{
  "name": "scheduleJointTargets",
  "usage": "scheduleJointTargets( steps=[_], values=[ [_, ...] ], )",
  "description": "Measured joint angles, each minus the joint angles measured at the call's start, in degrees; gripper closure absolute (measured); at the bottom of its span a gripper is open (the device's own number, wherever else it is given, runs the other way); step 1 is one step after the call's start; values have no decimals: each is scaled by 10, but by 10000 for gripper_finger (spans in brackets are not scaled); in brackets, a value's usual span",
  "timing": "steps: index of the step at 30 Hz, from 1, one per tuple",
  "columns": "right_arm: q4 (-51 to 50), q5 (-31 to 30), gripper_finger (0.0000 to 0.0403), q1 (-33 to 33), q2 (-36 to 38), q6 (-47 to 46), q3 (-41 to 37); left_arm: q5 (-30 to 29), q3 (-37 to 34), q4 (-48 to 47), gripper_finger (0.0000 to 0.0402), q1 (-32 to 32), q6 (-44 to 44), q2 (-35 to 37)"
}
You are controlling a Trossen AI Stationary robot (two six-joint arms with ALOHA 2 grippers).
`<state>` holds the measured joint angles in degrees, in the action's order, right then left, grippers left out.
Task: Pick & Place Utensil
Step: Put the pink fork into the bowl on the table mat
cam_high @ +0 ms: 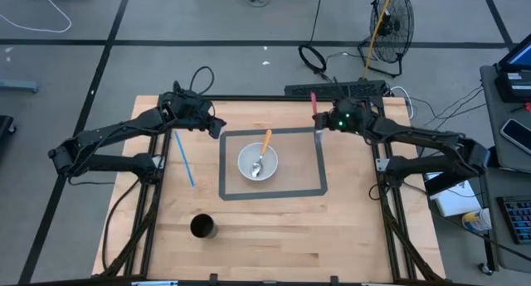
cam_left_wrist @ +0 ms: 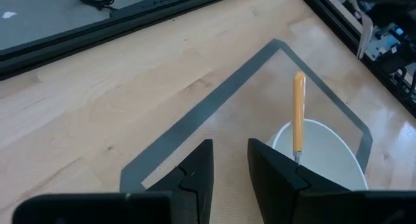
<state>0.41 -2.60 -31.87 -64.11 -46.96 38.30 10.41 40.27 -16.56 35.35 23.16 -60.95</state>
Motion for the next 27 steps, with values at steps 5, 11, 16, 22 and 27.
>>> scheduleJointTargets(
  steps=[5,11,16,22,27],
  values=[
    [68,27,360,2,1,12,0,0,0,2,302,0,0,0],
    [105,31,360,5,1,16,1,-1,0,2,302,0,0,0],
    [169,42,360,19,-4,33,1,-5,0,4,302,0,0,0],
    [264,24,360,53,-26,49,1,-15,0,10,302,0,2,0],
    [345,11,360,85,-57,76,1,-15,0,26,302,0,8,0]
  ],
)
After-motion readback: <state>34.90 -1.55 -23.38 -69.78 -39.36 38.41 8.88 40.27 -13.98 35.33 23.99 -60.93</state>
